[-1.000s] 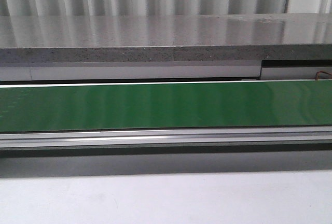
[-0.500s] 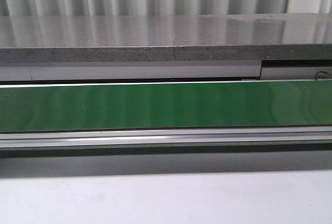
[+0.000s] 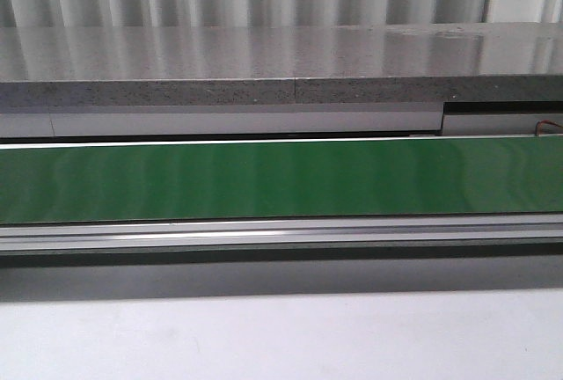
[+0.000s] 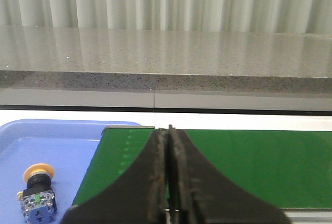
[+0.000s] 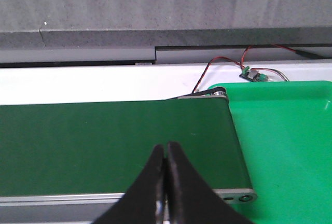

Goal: Move button from right to left

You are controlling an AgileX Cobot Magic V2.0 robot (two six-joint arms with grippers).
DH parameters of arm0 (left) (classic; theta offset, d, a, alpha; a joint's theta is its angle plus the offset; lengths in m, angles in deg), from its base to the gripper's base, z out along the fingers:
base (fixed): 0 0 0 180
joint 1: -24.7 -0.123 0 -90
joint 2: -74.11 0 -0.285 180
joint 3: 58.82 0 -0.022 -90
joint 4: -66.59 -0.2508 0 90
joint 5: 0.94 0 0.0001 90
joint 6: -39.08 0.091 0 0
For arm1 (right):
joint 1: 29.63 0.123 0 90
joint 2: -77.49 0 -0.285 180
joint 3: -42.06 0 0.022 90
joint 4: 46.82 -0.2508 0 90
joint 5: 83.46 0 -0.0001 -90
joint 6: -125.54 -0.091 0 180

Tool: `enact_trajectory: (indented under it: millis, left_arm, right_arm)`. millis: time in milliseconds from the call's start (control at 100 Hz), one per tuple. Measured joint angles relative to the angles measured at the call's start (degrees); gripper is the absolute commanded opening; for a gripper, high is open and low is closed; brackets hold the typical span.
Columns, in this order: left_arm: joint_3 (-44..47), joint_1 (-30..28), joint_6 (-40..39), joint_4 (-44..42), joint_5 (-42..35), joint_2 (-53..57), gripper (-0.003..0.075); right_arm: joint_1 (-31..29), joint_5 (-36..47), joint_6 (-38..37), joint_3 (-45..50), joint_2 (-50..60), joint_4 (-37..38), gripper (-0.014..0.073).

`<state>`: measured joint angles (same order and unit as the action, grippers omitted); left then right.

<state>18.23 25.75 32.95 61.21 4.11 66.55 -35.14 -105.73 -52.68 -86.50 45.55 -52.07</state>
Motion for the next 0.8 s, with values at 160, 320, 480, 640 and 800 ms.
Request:
enact_trajectory:
  millis: [160, 320, 480, 640, 800]
  left_arm:
    - [0.0, 0.0, 0.0, 0.0, 0.0, 0.0, -0.0020]
    - [0.0, 0.0, 0.0, 0.0, 0.0, 0.0, -0.0020]
    - [0.0, 0.0, 0.0, 0.0, 0.0, 0.0, -0.0020]
    - [0.0, 0.0, 0.0, 0.0, 0.0, 0.0, -0.0020]
    - [0.0, 0.0, 0.0, 0.0, 0.0, 0.0, -0.0020]
  right_arm:
    - [2.5, 5.8, -3.1, 6.6, 5.5, 2.4, -0.0067]
    - [2.7, 7.7, -4.1, 12.6, 12.4, 3.0, -0.0067]
    - [2.7, 7.9, -5.2, 18.5, 20.3, 3.1, -0.0067]
    - [3.1, 8.9, -6.5, 22.7, 24.5, 3.1, -0.0067]
    - [3.1, 13.0, -7.2, 25.4, 24.7, 3.1, -0.0067]
